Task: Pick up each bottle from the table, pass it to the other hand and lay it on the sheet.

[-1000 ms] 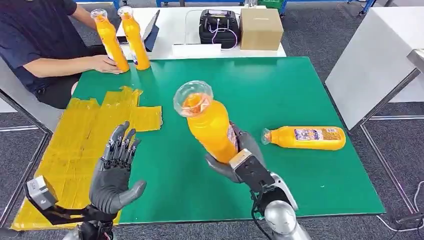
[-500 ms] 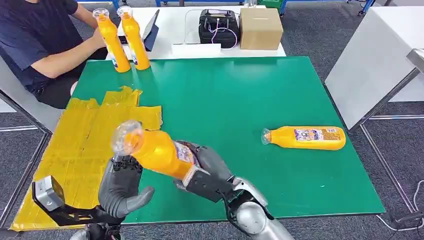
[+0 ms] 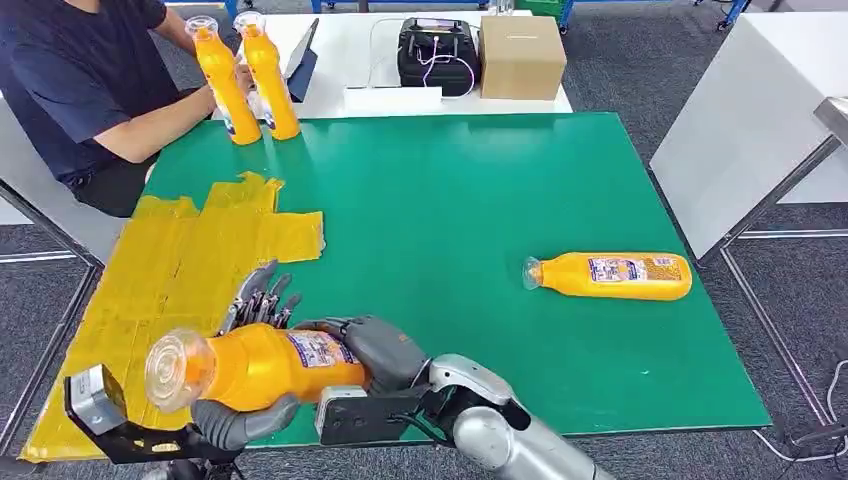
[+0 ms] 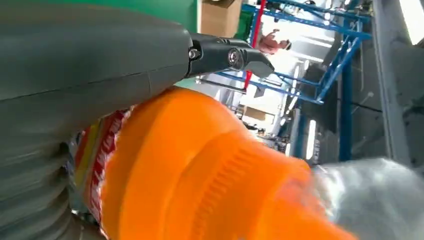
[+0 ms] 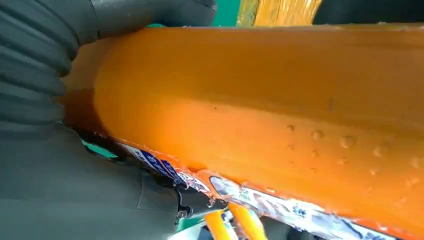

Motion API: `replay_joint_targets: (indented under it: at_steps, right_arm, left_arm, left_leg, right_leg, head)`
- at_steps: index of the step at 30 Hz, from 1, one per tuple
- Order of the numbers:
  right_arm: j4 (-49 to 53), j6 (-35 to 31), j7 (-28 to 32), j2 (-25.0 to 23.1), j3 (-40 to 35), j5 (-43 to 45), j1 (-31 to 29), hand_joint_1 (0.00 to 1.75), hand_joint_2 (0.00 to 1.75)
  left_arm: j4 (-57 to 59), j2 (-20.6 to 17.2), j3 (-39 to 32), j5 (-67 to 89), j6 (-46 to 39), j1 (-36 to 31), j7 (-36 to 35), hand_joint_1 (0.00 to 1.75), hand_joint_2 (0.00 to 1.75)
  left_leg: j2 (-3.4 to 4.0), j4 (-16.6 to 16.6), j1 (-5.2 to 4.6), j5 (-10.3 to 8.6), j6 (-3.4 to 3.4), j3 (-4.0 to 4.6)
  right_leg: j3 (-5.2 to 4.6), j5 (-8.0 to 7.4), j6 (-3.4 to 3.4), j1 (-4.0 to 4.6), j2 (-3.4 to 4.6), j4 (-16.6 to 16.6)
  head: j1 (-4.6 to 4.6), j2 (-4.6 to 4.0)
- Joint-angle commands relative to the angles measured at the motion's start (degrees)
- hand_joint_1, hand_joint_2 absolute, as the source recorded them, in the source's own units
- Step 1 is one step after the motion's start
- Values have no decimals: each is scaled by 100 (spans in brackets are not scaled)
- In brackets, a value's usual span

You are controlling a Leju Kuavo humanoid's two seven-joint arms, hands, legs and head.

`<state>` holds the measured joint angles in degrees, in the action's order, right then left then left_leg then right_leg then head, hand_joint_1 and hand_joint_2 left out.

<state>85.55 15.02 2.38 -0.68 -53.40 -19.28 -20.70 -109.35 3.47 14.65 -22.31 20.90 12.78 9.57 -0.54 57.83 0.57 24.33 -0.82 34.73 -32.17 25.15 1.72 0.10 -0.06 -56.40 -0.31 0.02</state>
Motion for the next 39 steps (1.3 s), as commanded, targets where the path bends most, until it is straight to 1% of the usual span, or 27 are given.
replay_joint_targets:
  at_steps: [1, 3, 6, 7, 8, 9, 19, 21, 22, 23, 24, 25, 28, 29, 30, 31, 32, 33, 34, 35, 36, 37, 38, 39]
  right_arm:
    - [177, 214, -23, 154, -809, 260, -518, 175, 175]
    - [177, 213, -24, 152, -808, 264, -521, 175, 175]
    - [166, 203, -24, 171, -823, 296, -536, 175, 175]
    - [163, 202, -24, 184, -834, 300, -539, 175, 175]
    - [164, 200, -24, 198, -844, 302, -539, 175, 175]
    - [165, 199, -24, 210, -850, 303, -533, 175, 175]
    - [128, 169, -37, 276, -820, 298, -473, 175, 175]
    - [99, 53, -94, 315, -742, 220, -394, 175, 175]
    - [98, -113, -145, 357, -676, 56, -330, 175, 175]
    - [124, -262, -184, 413, -623, -143, -273, 141, 175]
    - [185, -356, -201, 498, -441, -225, -114, 0, 175]
    - [261, -422, -235, 605, -358, -331, -46, 0, 175]
    - [307, -407, -192, 667, -302, -356, -4, 0, 175]
    - [339, -447, -243, 672, -250, -459, 39, 0, 0]
    - [521, -618, -352, 802, 3, -683, 269, 0, 0]
    - [707, -690, -361, 936, 246, -795, 492, 0, 0]
    - [889, -811, -435, 1084, 531, -961, 717, 0, 0]
    - [1062, -844, -442, 1287, 837, -1021, 895, 0, 0]
    - [1232, -869, -483, 1474, 1237, -1065, 1092, 0, 0]
    - [1373, -758, -357, 1600, 1708, -1081, 1288, 0, 0]
    - [1509, -684, -468, 1852, 2216, -1121, 1465, 0, 0]
    - [1554, -501, -320, 1895, 2474, -1083, 1539, 0, 0]
    - [1568, -389, -244, 1867, 2616, -1114, 1586, 0, 0]
    - [1648, -413, -314, 1933, 2898, -1136, 1715, 0, 0]
  left_arm:
    - [621, -554, 653, 598, -1, -340, -103, 0, 175]
    - [628, -557, 668, 616, 2, -338, -96, 0, 175]
    - [620, -598, 754, 813, -29, -351, -11, 0, 175]
    - [599, -565, 746, 789, -32, -346, 37, 44, 175]
    - [575, -543, 733, 762, -29, -337, 82, 175, 175]
    - [549, -506, 701, 733, -41, -317, 128, 175, 175]
    - [428, -414, 569, 594, 7, -212, 249, 175, 175]
    - [395, -377, 519, 551, -8, -173, 253, 175, 175]
    - [366, -361, 493, 561, -33, -149, 241, 175, 175]
    - [325, -338, 455, 637, -106, -119, 237, 175, 175]
    - [250, -318, 400, 946, -258, -94, 268, 175, 175]
    - [218, -321, 366, 1095, -309, -90, 304, 175, 175]
    - [206, -319, 330, 1093, -275, -90, 303, 175, 175]
    - [178, -274, 245, 1421, -487, -83, 355, 175, 175]
    - [96, -122, 91, 2330, -938, -78, 439, 175, 175]
    - [71, -24, -50, 2824, -1142, -106, 413, 175, 175]
    - [65, 32, -251, 3631, -1507, -159, 311, 175, 175]
    - [136, 119, -452, 4137, -1681, -260, 251, 175, 175]
    - [247, 149, -682, 5231, -2064, -397, 99, 175, 175]
    - [396, 224, -952, 5728, -2120, -541, 119, 175, 175]
    - [654, 180, -1189, 6841, -2410, -717, -113, 175, 175]
    - [753, 213, -1330, 6861, -2355, -771, 11, 175, 175]
    - [790, 251, -1400, 6878, -2317, -785, 79, 175, 175]
    - [942, 113, -1417, 7584, -2438, -841, -145, 175, 175]
  left_leg:
    - [2, -6, -4, 1, 1, -12]
    - [2, -5, -4, -1, 1, -7]
    - [3, -8, -2, 3, 3, -23]
    - [9, -7, -3, 6, 3, -26]
    - [10, -7, -5, 6, 2, -25]
    - [4, -4, -5, 1, 0, -9]
    - [5, -4, -4, 2, 1, -11]
    - [4, -4, -4, 1, 1, -8]
    - [9, -7, -4, 6, 2, -24]
    - [6, -7, -1, 4, 1, -19]
    - [0, -7, -3, 2, 0, -15]
    - [-2, -8, 0, 3, 0, -20]
    - [-13, -5, -2, 2, -2, -16]
    - [-4, -3, -1, 3, -1, -11]
    - [-6, -3, -3, 4, -2, -16]
    - [-1, -3, -4, 3, -1, -9]
    - [-8, -1, -1, 3, -1, -7]
    - [-27, -3, 2, 1, -3, -11]
    - [-41, -2, 0, -6, -3, -2]
    - [-53, -3, -1, -6, -4, -6]
    - [-63, -1, -2, -7, -5, -1]
    - [-72, -1, -2, -5, -8, -11]
    - [-71, -3, -7, -10, -5, 3]
    - [-67, -5, -8, -11, -6, -1]
  right_leg:
    - [11, 3, 0, -4, -2, 2]
    - [6, 2, 0, -4, -2, 1]
    - [24, 6, 0, -1, -2, 7]
    - [25, 7, 0, -2, 3, 5]
    - [24, 7, 1, -4, 5, 4]
    - [9, 3, 1, -5, 1, 0]
    - [12, 3, 1, -3, 2, 2]
    - [9, 2, 1, -4, 2, 2]
    - [26, 6, 1, -3, 3, 6]
    - [22, 4, 1, 0, 2, 8]
    - [18, 4, 2, -2, -3, 7]
    - [26, 5, 2, 0, -5, 12]
    - [24, 7, 4, -1, -16, 10]
    - [16, 5, 3, -1, -7, 7]
    - [23, 7, 4, -2, -9, 7]
    - [14, 4, 3, -3, -4, 4]
    - [15, 5, 3, 0, -10, 6]
    - [29, 8, 5, 3, -31, 14]
    - [17, 7, 4, -1, -46, 12]
    - [26, 10, 6, -2, -58, 15]
    - [20, 8, 7, -4, -67, 13]
    - [39, 12, 11, -4, -78, 20]
    - [19, 5, 8, -11, -67, 11]
    - [22, 3, 8, -12, -64, 15]
  head:
    - [-2, 0]
    - [0, 0]
    - [-2, 0]
    - [0, 0]
    - [0, 0]
    - [-2, 0]
    - [-2, 0]
    - [-2, 0]
    - [0, 0]
    - [-2, 0]
    - [0, 0]
    - [-2, 0]
    - [0, 0]
    - [0, 0]
    - [-2, 0]
    - [2, 0]
    - [-2, 0]
    - [0, 0]
    - [-4, 0]
    - [0, 0]
    - [-2, 0]
    - [-2, 0]
    - [-2, 0]
    - [0, 0]
